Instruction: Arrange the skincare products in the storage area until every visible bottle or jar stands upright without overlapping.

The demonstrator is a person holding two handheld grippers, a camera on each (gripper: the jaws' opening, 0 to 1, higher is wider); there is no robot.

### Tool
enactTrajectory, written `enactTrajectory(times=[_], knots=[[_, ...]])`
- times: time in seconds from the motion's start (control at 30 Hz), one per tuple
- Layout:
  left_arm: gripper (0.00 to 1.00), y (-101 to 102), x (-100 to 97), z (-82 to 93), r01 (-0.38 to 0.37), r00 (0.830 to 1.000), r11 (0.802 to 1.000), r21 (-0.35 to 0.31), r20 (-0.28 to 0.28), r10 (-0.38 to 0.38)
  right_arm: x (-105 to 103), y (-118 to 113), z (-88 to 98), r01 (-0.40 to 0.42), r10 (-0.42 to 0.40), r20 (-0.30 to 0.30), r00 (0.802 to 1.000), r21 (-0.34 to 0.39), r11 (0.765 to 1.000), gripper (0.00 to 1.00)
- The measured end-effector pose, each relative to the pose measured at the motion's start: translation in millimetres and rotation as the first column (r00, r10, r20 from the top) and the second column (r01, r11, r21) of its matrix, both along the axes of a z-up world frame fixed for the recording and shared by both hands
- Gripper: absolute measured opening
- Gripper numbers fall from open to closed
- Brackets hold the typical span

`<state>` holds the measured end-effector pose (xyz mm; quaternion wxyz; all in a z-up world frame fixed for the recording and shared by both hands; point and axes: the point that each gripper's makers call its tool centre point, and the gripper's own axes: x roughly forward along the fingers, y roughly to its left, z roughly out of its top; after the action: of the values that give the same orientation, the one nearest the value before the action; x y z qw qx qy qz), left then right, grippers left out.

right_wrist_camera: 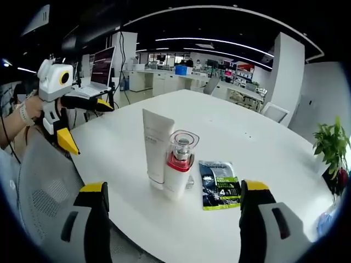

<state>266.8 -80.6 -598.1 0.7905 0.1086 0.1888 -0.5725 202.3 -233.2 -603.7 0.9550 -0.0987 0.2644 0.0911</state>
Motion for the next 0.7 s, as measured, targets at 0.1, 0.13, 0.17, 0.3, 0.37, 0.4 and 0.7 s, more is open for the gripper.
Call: enactTrajectory(times=[0.1,0.13,0.17,0.3,0.37,0.4,0.7], knots=[[0.97,2.1,3.7,1.9,-0.02,1.0,1.0,-0.008,0.013,0.02,-0.3,0.8,2.0,-0.002,0.002,0.005,1.0,0.011,1.0,1.0],[0.97,2.8,4.8,2.0,-0.025,1.0,1.0,-0.008,0.015,0.025,0.8,5.1,5.2,-0.014,0.013,0.026,1.0,0.049,0.999,1.0],[0.97,3.8,6.1,2.0,-0.03,0.999,1.0,-0.007,0.018,0.03,0.1,5.1,5.2,-0.01,0.008,0.021,1.0,0.062,0.998,1.0],[0.97,4.0,5.2,0.9,-0.022,1.0,1.0,0.0,0.013,0.022,0.6,3.1,4.7,-0.001,0.0,0.021,1.0,0.047,0.999,1.0],[0.96,3.6,6.2,1.3,-0.025,1.0,1.0,-0.002,0.019,0.025,1.5,4.0,4.9,0.0,-0.002,0.024,1.0,0.059,0.998,1.0],[0.96,3.3,6.1,0.9,-0.022,1.0,1.0,-0.001,0.017,0.022,1.6,4.3,4.9,-0.001,-0.001,0.024,1.0,0.06,0.998,1.0],[0.97,1.5,9.7,-1.3,0.003,1.0,1.0,0.012,0.016,-0.003,4.7,4.5,7.5,-0.003,0.001,0.035,0.999,0.055,0.999,0.95]])
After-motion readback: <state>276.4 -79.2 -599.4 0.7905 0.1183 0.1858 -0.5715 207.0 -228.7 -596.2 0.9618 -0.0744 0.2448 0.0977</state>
